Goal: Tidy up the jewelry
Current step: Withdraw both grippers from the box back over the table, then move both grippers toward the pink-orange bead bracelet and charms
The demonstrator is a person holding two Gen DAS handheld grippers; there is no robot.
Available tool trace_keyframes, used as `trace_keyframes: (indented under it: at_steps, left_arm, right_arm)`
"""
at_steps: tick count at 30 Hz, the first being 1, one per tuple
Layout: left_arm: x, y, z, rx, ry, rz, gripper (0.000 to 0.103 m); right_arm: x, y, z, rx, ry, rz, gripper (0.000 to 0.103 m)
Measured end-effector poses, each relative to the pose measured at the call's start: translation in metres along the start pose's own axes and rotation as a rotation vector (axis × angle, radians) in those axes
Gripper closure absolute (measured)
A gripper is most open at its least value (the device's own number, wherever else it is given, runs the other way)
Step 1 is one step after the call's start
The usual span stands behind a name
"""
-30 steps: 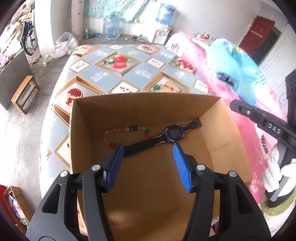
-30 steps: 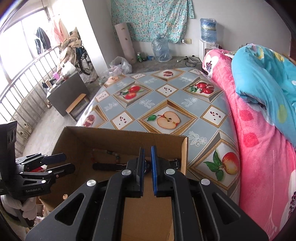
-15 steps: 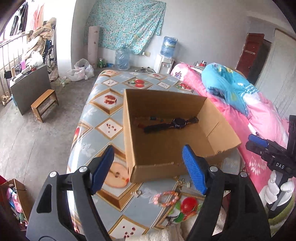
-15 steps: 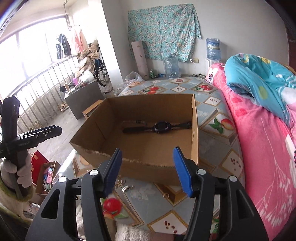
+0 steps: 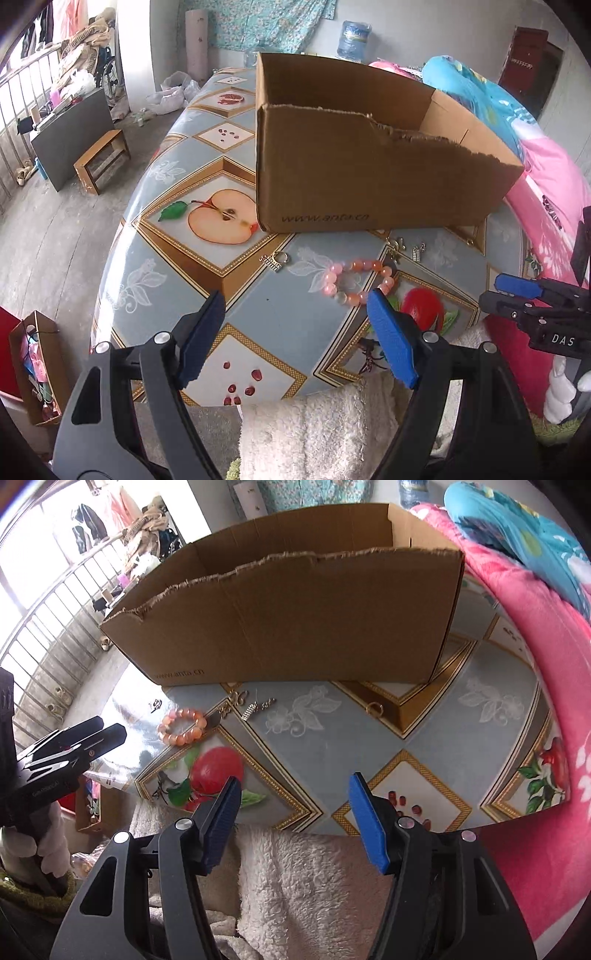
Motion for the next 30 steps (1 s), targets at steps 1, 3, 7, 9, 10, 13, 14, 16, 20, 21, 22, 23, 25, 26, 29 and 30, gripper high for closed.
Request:
trace_keyframes:
  at_steps: [1, 3, 7, 9, 10, 13, 14, 16, 20, 21, 22, 23, 25, 26, 29, 30]
  left_arm:
    - [0.003, -0.001, 0.002, 0.014, 0.014, -0.001, 0.028]
    - [0.009, -0.001, 0.005, 0.033, 0.024, -0.011, 0.028]
    - [0.018, 0.001, 0.010, 0.067, 0.038, -0.014, 0.028]
    - [0.021, 0.004, 0.012, 0.081, 0.036, -0.007, 0.028]
    - [0.022, 0.005, 0.013, 0.089, 0.035, -0.003, 0.031]
    - [0.028, 0.007, 0.013, 0.107, 0.041, -0.005, 0.038]
    - [0.030, 0.008, 0.011, 0.106, 0.037, -0.006, 0.040]
    - [0.033, 0.009, 0.008, 0.099, 0.027, -0.010, 0.043]
    - [0.038, 0.009, 0.006, 0.087, 0.006, -0.014, 0.044]
    - [0.039, 0.011, 0.006, 0.087, 0.002, -0.011, 0.044]
    - [0.039, 0.012, 0.007, 0.088, -0.001, -0.006, 0.044]
    - [0.038, 0.013, 0.007, 0.091, -0.001, 0.001, 0.044]
    - [0.037, 0.014, 0.007, 0.094, -0.005, 0.013, 0.044]
    - [0.036, 0.014, 0.008, 0.095, -0.005, 0.016, 0.044]
    - [0.037, 0.013, 0.005, 0.091, -0.004, 0.016, 0.044]
    - [0.037, 0.013, 0.004, 0.088, -0.005, 0.016, 0.044]
  right_arm:
    - [0.004, 0.000, -0.001, 0.000, -0.010, -0.008, 0.044]
    - [0.010, 0.001, -0.005, -0.018, -0.030, -0.019, 0.044]
    - [0.018, 0.003, -0.015, -0.043, -0.042, -0.024, 0.044]
    - [0.021, 0.005, -0.019, -0.056, -0.051, -0.022, 0.044]
    - [0.022, 0.005, -0.020, -0.058, -0.057, -0.020, 0.044]
    - [0.028, 0.008, -0.026, -0.060, -0.064, -0.021, 0.044]
    - [0.029, 0.009, -0.027, -0.062, -0.069, -0.014, 0.044]
    - [0.030, 0.010, -0.032, -0.079, -0.084, -0.003, 0.044]
    - [0.036, 0.016, -0.038, -0.129, -0.140, 0.031, 0.044]
    - [0.037, 0.015, -0.040, -0.147, -0.153, 0.041, 0.041]
    - [0.039, 0.014, -0.045, -0.161, -0.161, 0.048, 0.035]
    - [0.040, 0.013, -0.048, -0.167, -0.165, 0.054, 0.032]
    - [0.040, 0.012, -0.048, -0.152, -0.154, 0.057, 0.024]
    - [0.041, 0.012, -0.048, -0.151, -0.157, 0.056, 0.021]
    - [0.044, 0.010, -0.049, -0.153, -0.158, 0.049, 0.008]
    - [0.045, 0.010, -0.049, -0.154, -0.158, 0.046, 0.006]
Point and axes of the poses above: each gripper's, at about its wrist camera, not at the fingertips, and x roughly the way its jaws point, z to its right, y to its top, the point moved 4 cm from there along x, roughly the way its jaws point, and after that the axes turned 12 degrees about x, right-handed, at the moved point
